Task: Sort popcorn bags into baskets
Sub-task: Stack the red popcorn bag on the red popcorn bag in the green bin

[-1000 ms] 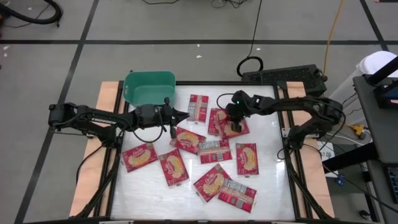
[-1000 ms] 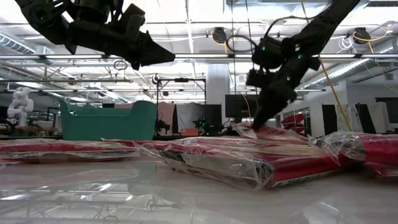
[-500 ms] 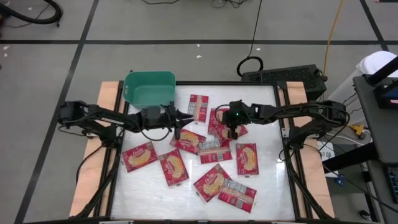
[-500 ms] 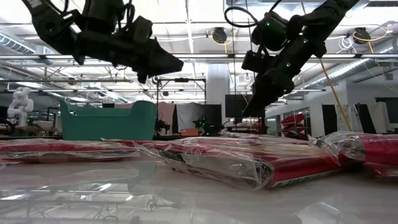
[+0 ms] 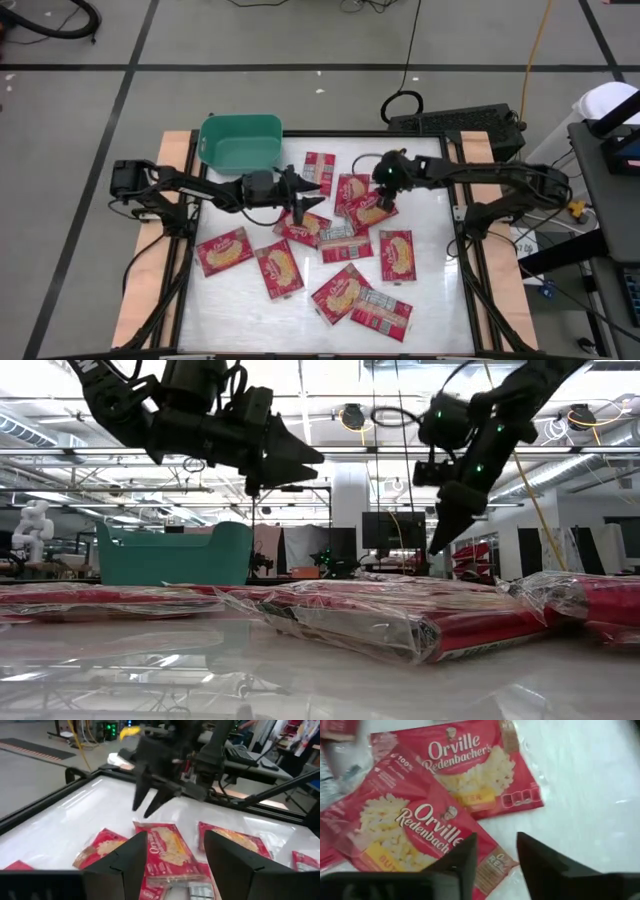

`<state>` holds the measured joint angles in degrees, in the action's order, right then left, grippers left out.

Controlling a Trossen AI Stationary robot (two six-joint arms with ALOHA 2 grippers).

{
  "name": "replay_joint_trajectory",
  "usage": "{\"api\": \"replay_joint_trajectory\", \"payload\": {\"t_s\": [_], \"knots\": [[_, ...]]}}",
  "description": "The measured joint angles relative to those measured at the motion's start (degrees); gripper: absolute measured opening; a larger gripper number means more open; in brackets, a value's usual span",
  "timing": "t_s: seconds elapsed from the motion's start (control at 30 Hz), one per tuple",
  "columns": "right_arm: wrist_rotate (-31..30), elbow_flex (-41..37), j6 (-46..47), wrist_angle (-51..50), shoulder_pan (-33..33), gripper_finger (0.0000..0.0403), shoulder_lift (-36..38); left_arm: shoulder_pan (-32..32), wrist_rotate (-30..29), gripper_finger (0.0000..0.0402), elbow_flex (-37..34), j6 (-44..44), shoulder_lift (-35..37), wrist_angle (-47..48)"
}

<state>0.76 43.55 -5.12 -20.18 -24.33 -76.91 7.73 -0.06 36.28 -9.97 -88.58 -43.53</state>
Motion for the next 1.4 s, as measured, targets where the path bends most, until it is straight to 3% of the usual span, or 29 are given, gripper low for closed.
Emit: {"api": "replay_joint_trajectory", "payload": {"t_s": [0.23, 0.6, 0.73, 0.97, 1.4], "knots": [[12.78, -0.04, -8.38, 0.67, -7.64, 0.0204, -2.33, 0.00, 0.18, 0.0200, 0.04, 0.89, -0.02, -0.02], [16.60, -0.98, -18.23, 3.77, -9.73, 0.0197, -10.25, -0.05, 0.27, 0.0200, 0.04, 1.10, -0.04, 0.75], [18.05, -0.90, -19.78, 4.13, -9.92, 0.0159, -12.02, -0.05, 0.27, 0.0200, 0.04, 2.01, -0.07, 1.01], [20.51, -0.92, -15.69, 6.37, -8.57, 0.0014, -12.66, 0.14, 0.14, 0.0200, 0.04, 2.79, -0.09, 3.02], [14.11, -1.05, -9.85, 15.98, 1.84, 0.0004, -11.16, 0.76, -2.57, 0.0200, 0.02, 1.72, -0.09, 5.37]]}}
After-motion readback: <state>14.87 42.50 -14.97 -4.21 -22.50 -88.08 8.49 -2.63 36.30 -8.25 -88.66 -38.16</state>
